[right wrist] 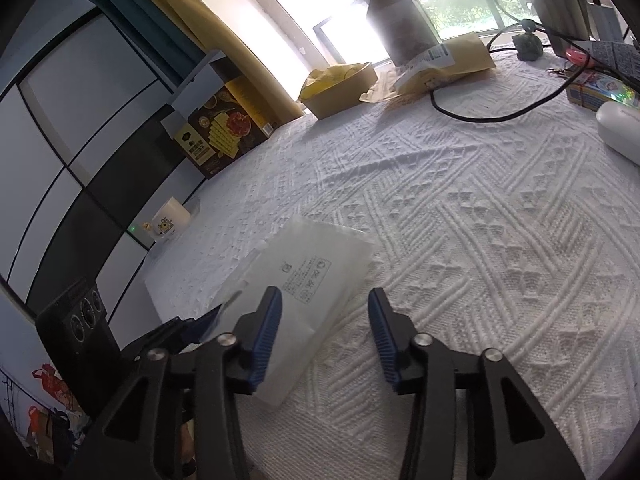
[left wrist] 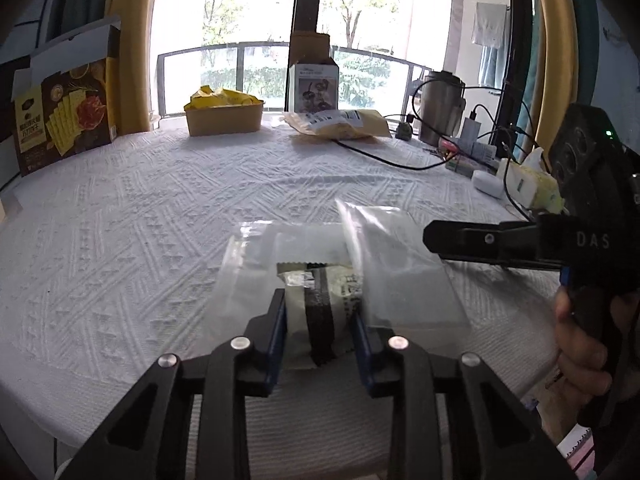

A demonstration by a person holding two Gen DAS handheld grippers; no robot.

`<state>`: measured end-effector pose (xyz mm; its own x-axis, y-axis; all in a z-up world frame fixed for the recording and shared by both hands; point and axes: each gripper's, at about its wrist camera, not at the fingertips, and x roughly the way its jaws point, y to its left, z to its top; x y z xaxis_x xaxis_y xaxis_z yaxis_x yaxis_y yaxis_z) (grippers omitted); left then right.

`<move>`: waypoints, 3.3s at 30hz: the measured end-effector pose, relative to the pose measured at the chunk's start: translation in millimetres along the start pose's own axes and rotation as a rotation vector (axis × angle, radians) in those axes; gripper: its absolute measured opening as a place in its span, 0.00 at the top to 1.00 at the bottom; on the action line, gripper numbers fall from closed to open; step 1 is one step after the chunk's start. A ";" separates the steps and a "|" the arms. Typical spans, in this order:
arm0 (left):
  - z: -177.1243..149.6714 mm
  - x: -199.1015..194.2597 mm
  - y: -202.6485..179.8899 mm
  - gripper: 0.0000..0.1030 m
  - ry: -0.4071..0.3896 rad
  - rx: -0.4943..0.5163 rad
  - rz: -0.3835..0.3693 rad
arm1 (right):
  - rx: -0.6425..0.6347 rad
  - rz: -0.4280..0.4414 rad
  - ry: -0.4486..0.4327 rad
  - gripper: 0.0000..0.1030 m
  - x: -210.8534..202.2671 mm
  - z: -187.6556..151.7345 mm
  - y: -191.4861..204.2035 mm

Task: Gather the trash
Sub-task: 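Grasp the small bag with the wrapped snack with the left gripper and lift it, then carry the snack bag and clear bag over the yellow bucket with both grippers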

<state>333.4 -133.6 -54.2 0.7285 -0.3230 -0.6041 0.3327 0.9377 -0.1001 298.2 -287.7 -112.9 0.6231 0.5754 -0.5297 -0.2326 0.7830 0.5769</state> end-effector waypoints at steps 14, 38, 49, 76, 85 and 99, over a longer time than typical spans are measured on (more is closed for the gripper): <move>-15.6 -20.8 39.3 0.75 -0.013 -0.020 0.058 | -0.057 -0.005 0.019 0.53 23.1 -0.9 25.6; -21.8 -45.3 66.4 0.75 -0.084 -0.077 0.007 | -0.186 -0.049 0.041 0.99 62.1 -14.8 74.1; -22.8 -78.1 88.4 0.75 -0.122 -0.079 0.071 | -0.281 -0.112 -0.073 0.99 26.5 -6.5 95.2; -83.8 -263.5 127.0 0.75 -0.236 -0.163 0.349 | -0.614 0.065 -0.274 0.99 -65.4 -35.2 250.1; -116.4 -288.5 138.8 0.75 -0.235 -0.226 0.390 | -0.670 0.179 -0.220 0.99 -55.7 -73.4 293.2; -162.0 -321.5 159.8 0.75 -0.237 -0.300 0.457 | -0.708 0.284 -0.040 0.99 8.7 -139.7 324.7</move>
<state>55.4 140.8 -4.1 0.8831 0.1346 -0.4495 -0.2050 0.9724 -0.1115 123.8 4.5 -17.1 0.4917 0.7788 -0.3895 -0.8026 0.5789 0.1443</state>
